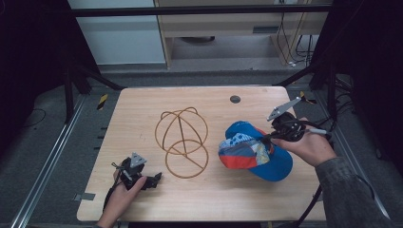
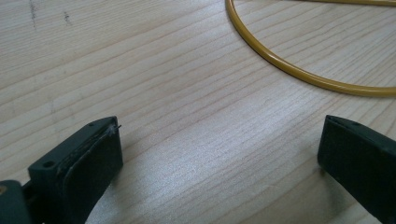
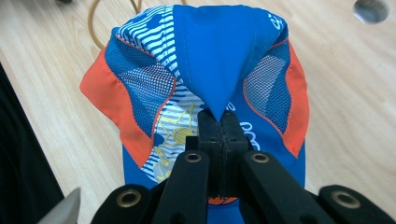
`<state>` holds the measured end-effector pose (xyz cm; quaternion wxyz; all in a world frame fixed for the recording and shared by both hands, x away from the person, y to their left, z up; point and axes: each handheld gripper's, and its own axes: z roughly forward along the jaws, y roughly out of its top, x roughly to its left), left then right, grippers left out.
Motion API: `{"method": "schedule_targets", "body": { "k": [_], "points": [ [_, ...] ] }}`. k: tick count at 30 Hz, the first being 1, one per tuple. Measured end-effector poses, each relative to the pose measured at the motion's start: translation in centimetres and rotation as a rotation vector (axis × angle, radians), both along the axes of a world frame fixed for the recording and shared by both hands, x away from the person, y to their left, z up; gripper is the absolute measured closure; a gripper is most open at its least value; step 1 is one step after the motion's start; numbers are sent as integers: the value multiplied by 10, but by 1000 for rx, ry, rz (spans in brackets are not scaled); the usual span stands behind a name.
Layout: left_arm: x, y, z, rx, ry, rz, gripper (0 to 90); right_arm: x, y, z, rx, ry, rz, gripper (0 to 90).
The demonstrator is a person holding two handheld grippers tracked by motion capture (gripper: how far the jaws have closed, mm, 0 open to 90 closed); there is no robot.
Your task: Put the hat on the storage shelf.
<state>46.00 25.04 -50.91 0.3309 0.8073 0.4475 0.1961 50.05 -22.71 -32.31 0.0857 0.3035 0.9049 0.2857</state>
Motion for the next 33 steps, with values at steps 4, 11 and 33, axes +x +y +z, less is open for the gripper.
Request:
{"method": "schedule_targets", "body": {
  "k": [4,11,33],
  "points": [
    [0,0,0,0,0,0,0,-4,-3,23,24,-42,8,900],
    [0,0,0,0,0,0,0,-11,-4,52,34,-83,19,900],
    [0,0,0,1,-3,1,0,-27,11,125,81,-204,97,900]
  ]
}}
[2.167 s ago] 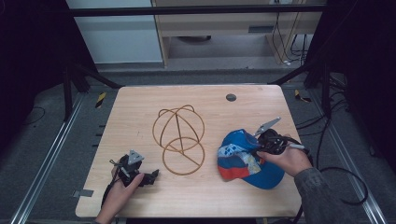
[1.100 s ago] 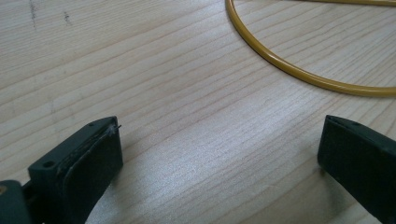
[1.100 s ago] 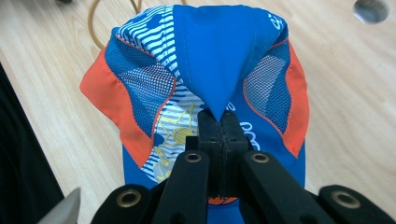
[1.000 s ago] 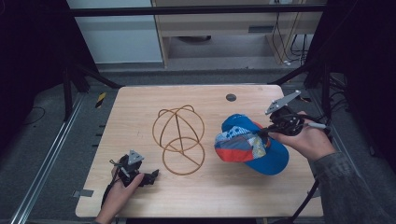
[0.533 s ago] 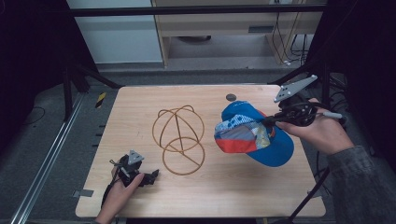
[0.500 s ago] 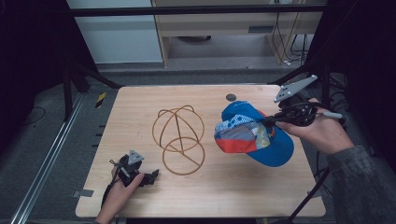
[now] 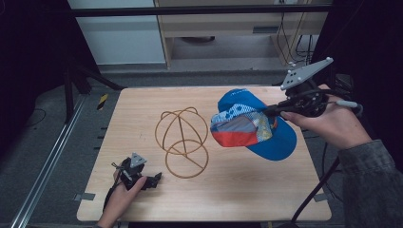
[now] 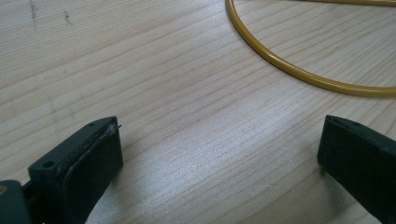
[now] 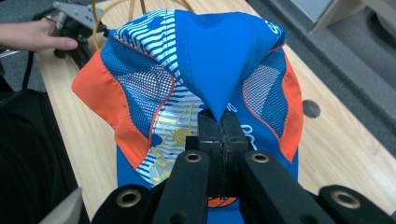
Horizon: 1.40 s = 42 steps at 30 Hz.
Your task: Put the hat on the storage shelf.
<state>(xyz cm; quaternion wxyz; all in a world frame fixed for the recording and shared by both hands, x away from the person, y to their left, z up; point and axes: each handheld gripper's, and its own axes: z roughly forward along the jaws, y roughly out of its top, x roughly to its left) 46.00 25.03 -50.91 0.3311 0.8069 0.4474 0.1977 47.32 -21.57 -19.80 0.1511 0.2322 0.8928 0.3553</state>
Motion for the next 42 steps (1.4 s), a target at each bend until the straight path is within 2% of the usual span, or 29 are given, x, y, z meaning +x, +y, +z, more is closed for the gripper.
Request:
{"method": "schedule_targets", "body": {
  "k": [8,12,19,30,35,40,42],
  "points": [
    [0,0,0,1,2,-1,0,-5,6,14,6,-25,23,900],
    [0,0,0,2,2,-1,0,-7,14,24,13,-45,43,900],
    [0,0,0,-2,1,2,0,-6,29,28,36,-65,72,900],
    [0,0,0,-1,1,2,0,-4,65,30,52,-96,129,900],
    [0,0,0,-1,1,2,0,1,81,31,57,-97,151,900],
    [0,0,0,-1,4,0,0,13,107,32,35,-100,170,900],
    [0,0,0,0,5,0,0,16,111,32,32,-102,179,900]
  ]
}}
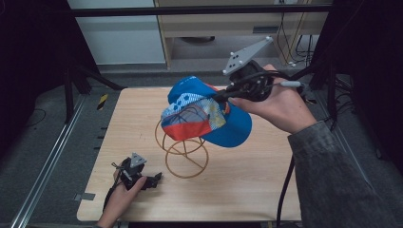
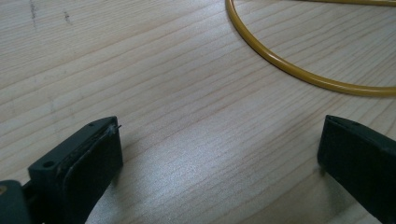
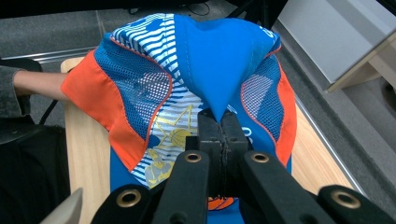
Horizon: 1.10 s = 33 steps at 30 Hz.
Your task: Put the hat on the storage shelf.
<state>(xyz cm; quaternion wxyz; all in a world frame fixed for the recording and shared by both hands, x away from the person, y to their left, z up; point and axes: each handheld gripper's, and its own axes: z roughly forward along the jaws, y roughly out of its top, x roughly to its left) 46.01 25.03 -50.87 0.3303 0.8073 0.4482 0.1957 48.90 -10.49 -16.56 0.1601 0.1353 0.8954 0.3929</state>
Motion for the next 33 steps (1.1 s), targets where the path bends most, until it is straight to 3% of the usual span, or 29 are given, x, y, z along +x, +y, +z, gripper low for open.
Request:
{"method": "schedule_targets", "body": {
  "k": [10,19,25,33],
  "points": [
    [0,0,0,-3,-3,2,0,19,32,-2,2,2,22,900],
    [0,0,0,-1,-4,3,0,26,40,0,-3,5,27,900],
    [0,0,0,-2,-4,2,0,33,53,-4,-45,5,20,900],
    [-1,-1,0,0,-4,0,0,41,65,-8,-55,15,22,900]
  ]
}}
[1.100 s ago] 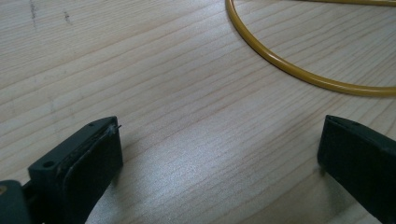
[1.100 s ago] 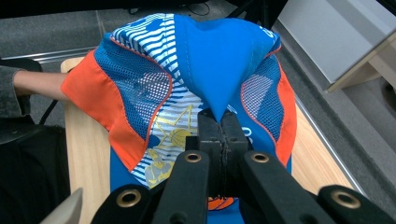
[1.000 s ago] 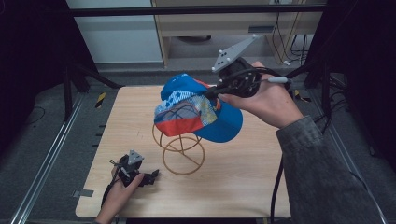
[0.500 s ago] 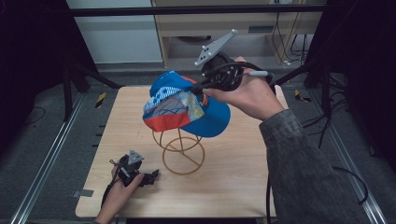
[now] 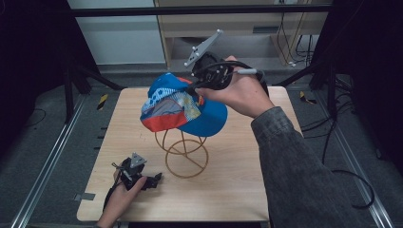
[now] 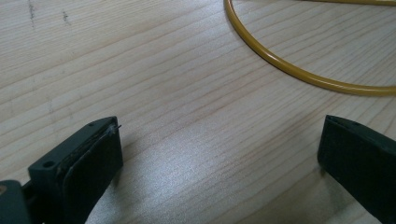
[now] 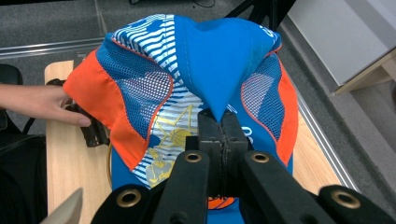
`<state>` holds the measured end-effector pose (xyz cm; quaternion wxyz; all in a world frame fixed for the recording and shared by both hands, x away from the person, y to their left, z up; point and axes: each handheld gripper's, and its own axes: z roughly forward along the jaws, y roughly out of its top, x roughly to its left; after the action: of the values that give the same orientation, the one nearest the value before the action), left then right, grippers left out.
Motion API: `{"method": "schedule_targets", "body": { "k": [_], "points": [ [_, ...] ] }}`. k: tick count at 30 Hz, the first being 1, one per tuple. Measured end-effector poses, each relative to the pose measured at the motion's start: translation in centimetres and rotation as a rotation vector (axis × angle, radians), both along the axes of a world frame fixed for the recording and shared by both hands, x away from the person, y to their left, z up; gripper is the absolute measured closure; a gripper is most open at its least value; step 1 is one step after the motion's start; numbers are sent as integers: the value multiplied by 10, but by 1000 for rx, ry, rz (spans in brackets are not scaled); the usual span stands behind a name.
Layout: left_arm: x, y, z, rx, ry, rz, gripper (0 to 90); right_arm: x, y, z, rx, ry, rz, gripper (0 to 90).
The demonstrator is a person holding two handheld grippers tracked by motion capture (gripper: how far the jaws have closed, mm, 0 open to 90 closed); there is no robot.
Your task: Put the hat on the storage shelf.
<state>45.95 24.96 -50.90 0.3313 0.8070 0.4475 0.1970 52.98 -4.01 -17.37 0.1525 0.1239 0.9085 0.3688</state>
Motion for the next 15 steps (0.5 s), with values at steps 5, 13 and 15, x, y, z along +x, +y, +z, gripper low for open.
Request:
{"method": "schedule_targets", "body": {
  "k": [5,13,15],
  "points": [
    [0,0,0,0,0,0,0,2,11,-6,-18,10,10,900],
    [0,0,0,-2,1,0,0,3,27,-11,-29,15,34,900],
    [0,0,0,-2,1,0,0,3,28,-11,-27,15,36,900]
  ]
}}
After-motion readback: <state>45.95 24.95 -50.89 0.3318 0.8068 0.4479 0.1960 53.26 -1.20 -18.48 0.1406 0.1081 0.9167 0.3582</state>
